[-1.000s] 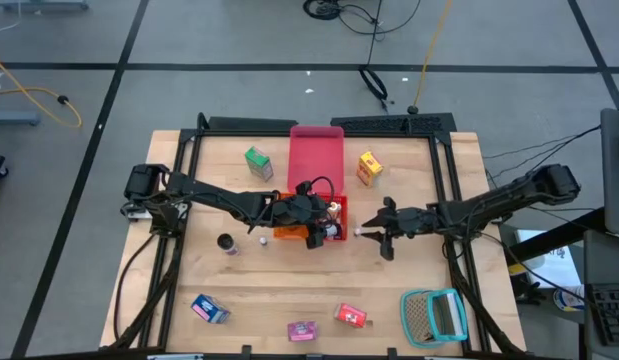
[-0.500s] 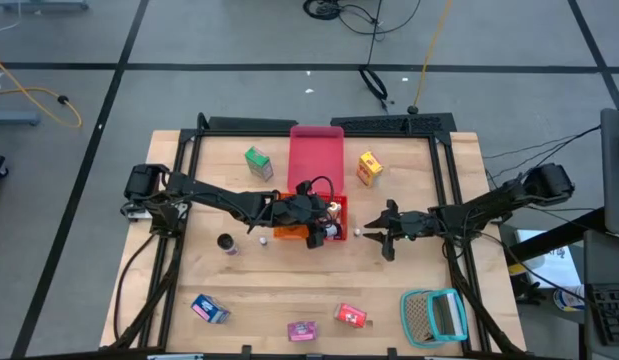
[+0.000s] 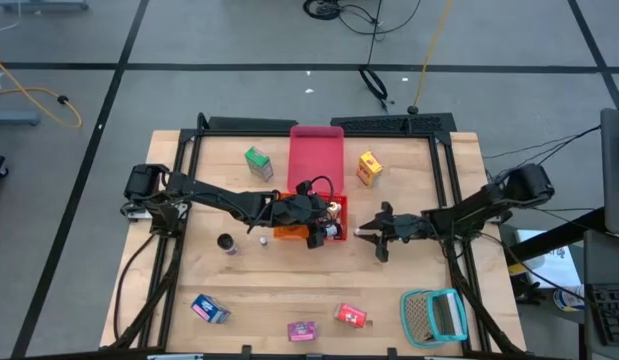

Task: Pick & Place Kitchen Items
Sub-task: Put the small green food coloring bottle into the red basket, then put the small brown food coloring bottle into the red basket

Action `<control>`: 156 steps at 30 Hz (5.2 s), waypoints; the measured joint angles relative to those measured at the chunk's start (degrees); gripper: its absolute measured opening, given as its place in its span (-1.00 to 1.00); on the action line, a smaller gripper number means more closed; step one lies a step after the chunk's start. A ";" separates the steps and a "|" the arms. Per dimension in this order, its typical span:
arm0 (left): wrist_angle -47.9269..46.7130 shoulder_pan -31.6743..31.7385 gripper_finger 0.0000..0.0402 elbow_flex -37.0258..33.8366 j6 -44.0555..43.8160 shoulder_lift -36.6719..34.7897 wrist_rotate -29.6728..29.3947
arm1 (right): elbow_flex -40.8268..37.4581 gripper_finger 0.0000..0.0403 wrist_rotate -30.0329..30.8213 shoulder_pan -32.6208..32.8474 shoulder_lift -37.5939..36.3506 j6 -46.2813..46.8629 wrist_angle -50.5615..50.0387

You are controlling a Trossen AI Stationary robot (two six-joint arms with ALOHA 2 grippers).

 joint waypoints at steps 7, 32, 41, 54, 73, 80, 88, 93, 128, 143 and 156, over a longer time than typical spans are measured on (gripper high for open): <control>-0.02 0.00 0.00 0.00 0.02 0.00 0.00 | 0.04 -0.36 0.02 0.00 5.14 -0.30 5.41; -0.07 0.00 0.00 0.00 0.02 0.00 0.00 | 2.86 -0.72 0.00 -0.52 9.16 -1.95 6.67; -0.09 0.00 0.00 0.00 0.00 0.00 0.02 | 2.89 -0.71 0.11 -0.52 -1.14 -1.07 -3.60; -0.07 0.00 0.00 0.00 0.00 0.00 0.00 | 3.79 -0.71 -0.02 -0.55 -17.79 -4.17 -6.76; 0.26 -0.08 0.00 0.00 1.44 0.00 -7.44 | 16.98 -0.71 -4.83 -8.76 -8.06 -9.16 -13.99; -1.11 -0.26 0.00 0.00 1.48 0.00 -13.03 | 16.98 -0.68 -6.40 -10.97 -2.04 -8.55 -11.85; -4.88 -0.09 0.00 -0.07 1.45 -0.87 -13.95 | 16.98 -0.60 -7.78 -10.97 0.51 -8.55 -10.92; -7.86 -0.04 0.00 -0.07 -0.08 -4.26 -16.09 | 16.98 -0.45 -7.71 -10.99 0.47 -8.79 -10.48; -35.95 -15.04 0.00 -14.17 -14.18 -27.39 -19.75 | 16.94 -0.38 -7.80 -9.97 -3.18 -10.05 -10.84; -20.17 -13.82 0.00 -30.70 -9.71 -32.37 -7.45 | 16.94 -0.38 -7.80 -9.86 -3.18 -10.05 -10.56; -11.24 -9.59 0.00 -37.59 -12.86 -32.20 0.28 | 16.94 -0.40 -7.78 -9.81 -3.18 -10.05 -10.56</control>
